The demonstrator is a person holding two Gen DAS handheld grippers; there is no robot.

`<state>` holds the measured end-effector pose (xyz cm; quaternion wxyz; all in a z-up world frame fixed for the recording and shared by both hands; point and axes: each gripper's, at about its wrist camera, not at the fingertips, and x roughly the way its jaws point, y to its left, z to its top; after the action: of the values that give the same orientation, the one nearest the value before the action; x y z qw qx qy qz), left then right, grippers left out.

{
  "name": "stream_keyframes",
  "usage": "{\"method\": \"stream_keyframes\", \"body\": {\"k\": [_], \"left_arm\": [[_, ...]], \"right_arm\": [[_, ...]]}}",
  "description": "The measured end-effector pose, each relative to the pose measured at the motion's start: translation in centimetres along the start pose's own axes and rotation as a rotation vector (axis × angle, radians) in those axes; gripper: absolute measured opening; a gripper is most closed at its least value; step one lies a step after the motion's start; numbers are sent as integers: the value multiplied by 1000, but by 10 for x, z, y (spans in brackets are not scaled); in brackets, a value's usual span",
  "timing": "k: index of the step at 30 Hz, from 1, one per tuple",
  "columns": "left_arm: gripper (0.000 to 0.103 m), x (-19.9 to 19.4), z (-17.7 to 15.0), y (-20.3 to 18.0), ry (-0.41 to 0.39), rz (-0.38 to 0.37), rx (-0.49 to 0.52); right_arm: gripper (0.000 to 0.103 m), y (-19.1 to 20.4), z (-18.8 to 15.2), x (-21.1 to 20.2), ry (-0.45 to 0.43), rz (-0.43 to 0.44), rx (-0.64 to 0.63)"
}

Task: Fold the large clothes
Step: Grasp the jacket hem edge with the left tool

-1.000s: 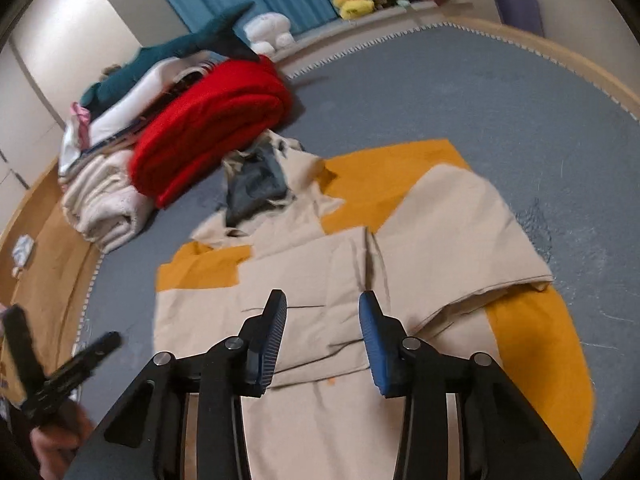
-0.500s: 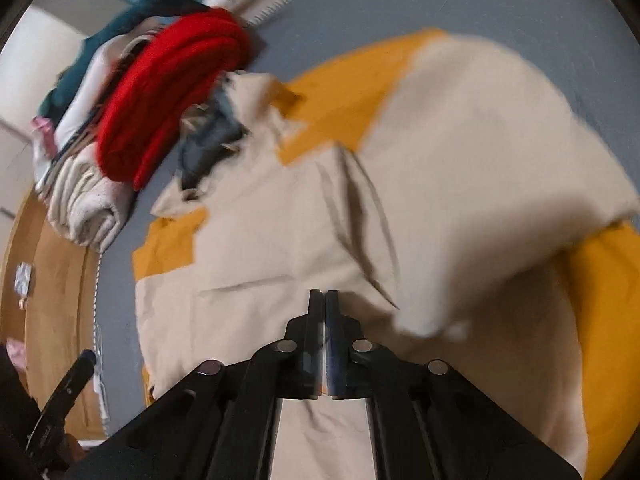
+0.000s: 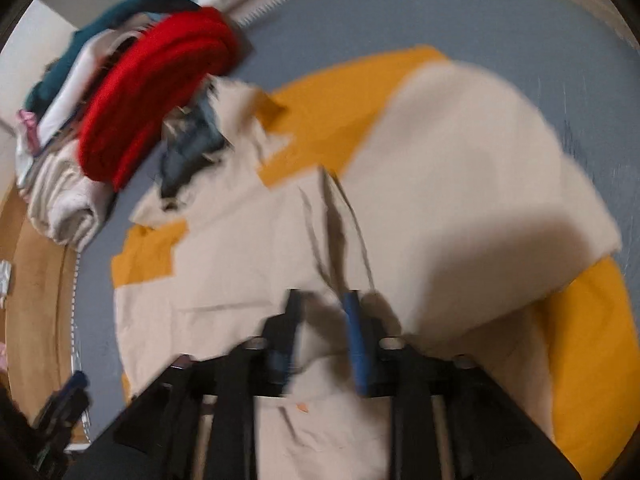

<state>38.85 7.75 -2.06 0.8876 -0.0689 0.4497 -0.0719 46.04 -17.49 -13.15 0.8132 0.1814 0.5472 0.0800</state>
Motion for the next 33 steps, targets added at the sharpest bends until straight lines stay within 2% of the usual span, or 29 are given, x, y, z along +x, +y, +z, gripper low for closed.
{"method": "stream_keyframes", "body": {"k": [2, 6, 7, 8, 11, 14, 16, 18, 20, 22, 23, 24, 26, 27, 29, 33], "left_arm": [[35, 1, 0, 2, 8, -5, -7], [37, 5, -2, -2, 26, -7, 13], [37, 5, -3, -3, 29, -10, 16], [38, 7, -4, -5, 34, -16, 21], [40, 10, -5, -10, 43, -26, 24], [41, 12, -6, -11, 46, -51, 11], [45, 12, -6, -14, 39, -77, 10], [52, 11, -7, -19, 29, -90, 16], [53, 9, -7, -24, 14, -99, 28], [54, 7, -6, -27, -7, -102, 29], [54, 6, -5, -27, -17, -95, 22], [54, 5, -4, -25, -29, -81, 3], [50, 7, -1, -17, -33, -42, -47], [34, 10, 0, -13, -22, -18, -66], [9, 21, -1, 5, 39, 46, -131], [6, 30, -10, 44, 94, 69, -322]], "right_arm": [[51, -2, -2, 4, 4, -1, 5], [50, 6, -2, 6, 3, 46, -27], [39, 8, -2, 5, -5, 67, -31], [15, 11, -2, 3, -5, 98, -29], [13, 21, -1, -10, -47, 191, -20], [12, 47, -2, -37, -115, 309, -83], [11, 73, -8, -56, -143, 423, -138], [11, 96, -17, -69, -138, 494, -203], [11, 118, -31, -78, -114, 564, -262], [7, 134, -41, -82, -92, 613, -299], [0, 142, -47, -82, -78, 640, -317], [0, 150, -53, -83, -57, 667, -338], [0, 160, -58, -78, -20, 672, -364], [0, 161, -60, -77, -11, 656, -366], [3, 155, -62, -75, -20, 600, -350], [4, 124, -50, -66, -83, 402, -252]]}}
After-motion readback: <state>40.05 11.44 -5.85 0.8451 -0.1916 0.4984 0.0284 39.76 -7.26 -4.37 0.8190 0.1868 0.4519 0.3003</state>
